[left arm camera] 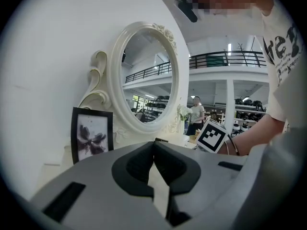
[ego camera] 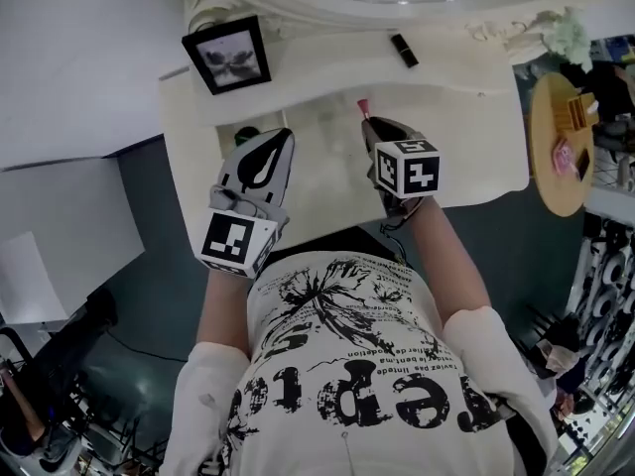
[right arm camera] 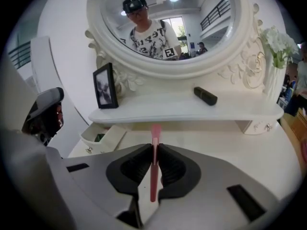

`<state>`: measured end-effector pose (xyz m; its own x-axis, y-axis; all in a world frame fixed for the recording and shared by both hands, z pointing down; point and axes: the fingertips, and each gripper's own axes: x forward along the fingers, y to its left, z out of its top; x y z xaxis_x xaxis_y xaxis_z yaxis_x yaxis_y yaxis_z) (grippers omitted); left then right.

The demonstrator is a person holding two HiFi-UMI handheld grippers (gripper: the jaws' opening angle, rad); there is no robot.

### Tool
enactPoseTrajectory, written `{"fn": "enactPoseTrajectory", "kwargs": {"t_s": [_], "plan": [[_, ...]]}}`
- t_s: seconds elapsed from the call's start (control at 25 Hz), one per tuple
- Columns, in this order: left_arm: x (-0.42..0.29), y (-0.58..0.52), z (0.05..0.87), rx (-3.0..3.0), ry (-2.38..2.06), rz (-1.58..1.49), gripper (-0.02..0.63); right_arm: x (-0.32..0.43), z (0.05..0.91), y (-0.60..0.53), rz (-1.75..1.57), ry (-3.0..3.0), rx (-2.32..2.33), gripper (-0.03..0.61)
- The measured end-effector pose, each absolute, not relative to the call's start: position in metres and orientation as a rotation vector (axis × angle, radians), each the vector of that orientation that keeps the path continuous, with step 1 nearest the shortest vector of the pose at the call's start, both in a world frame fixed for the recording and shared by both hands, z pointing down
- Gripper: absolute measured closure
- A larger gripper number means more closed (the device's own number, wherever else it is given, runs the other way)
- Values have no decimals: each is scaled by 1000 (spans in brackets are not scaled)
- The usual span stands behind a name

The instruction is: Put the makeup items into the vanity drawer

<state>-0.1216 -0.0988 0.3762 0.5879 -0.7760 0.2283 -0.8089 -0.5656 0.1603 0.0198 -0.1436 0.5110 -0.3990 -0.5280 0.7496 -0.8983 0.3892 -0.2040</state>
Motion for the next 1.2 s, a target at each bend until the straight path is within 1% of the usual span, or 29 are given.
{"fn": "enactPoseTrajectory", "kwargs": {"t_s": [0.36,0.72,0.96,1.2], "plan": [[-180,-80,362,2471,-1534,177,601,-67,470,-146,657,-2269,943,517],[-242,-56,367,2286,-1762,174,601,-172,464,-134,394,-2407,519,517],[-265,-44,376,2188,-1846,176,601,-212,477,-115,340,-2405,325,517],[-276,-30,385,2115,-1899,184,601,-229,494,-103,303,-2370,217,517]]}}
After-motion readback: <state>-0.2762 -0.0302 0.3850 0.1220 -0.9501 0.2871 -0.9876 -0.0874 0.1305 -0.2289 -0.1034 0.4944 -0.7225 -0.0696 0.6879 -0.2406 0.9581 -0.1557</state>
